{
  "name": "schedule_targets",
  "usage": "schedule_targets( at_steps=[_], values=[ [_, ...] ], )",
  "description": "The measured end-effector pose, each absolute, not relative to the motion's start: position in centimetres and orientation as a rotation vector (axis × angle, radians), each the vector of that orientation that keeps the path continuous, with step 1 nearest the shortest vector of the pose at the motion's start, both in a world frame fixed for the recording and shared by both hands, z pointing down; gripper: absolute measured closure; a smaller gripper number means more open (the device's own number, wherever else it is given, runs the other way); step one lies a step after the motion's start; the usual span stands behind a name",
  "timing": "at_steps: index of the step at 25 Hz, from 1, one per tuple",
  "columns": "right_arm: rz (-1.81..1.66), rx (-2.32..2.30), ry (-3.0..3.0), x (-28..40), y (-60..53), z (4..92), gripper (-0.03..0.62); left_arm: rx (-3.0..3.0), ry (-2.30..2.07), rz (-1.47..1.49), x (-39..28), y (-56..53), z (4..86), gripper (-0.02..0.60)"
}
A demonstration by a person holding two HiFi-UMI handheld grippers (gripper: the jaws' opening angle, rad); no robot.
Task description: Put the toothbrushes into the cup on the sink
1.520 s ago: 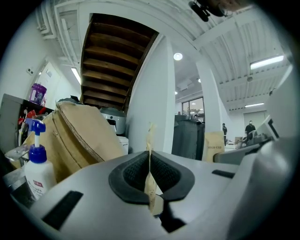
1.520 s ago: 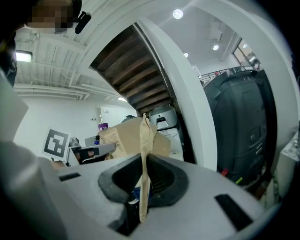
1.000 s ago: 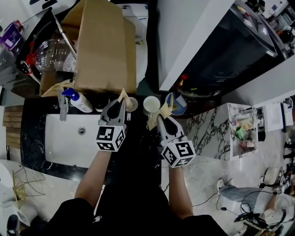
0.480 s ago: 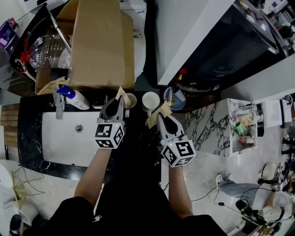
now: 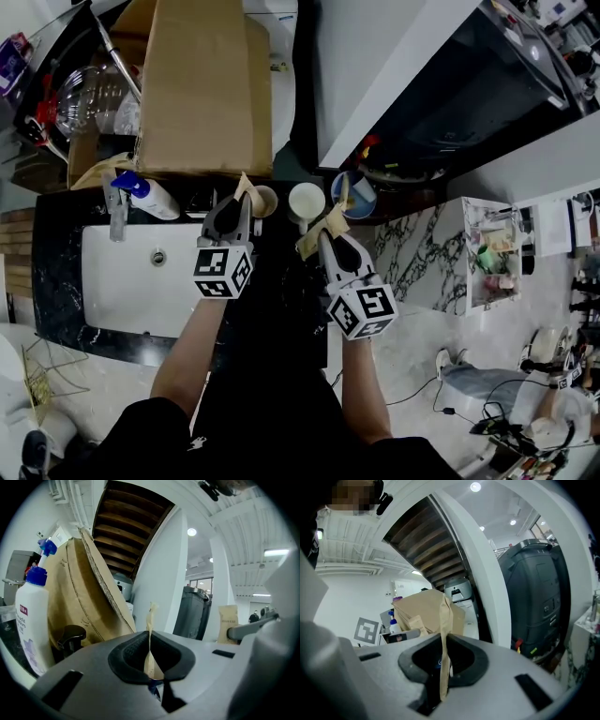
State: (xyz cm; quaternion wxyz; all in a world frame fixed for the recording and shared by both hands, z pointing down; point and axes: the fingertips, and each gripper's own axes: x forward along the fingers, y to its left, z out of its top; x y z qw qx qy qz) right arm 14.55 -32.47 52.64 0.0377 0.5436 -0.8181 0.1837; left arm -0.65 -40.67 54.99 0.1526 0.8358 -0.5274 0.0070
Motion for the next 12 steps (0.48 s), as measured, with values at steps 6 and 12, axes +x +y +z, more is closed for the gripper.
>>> schedule_targets(
  at_steps=[6, 12],
  values=[
    [0.56, 1.669, -2.511, 14.4, -32.3, 52.4, 0.56, 2.394, -1.511, 0.06, -0.9, -40.4, 55.5, 0.531],
    [0.542, 1.689, -2.513, 14.3, -31.8, 51.7, 0.56, 2.409, -1.492, 0.109, -1.1, -39.6, 55.7, 0.443]
  ],
)
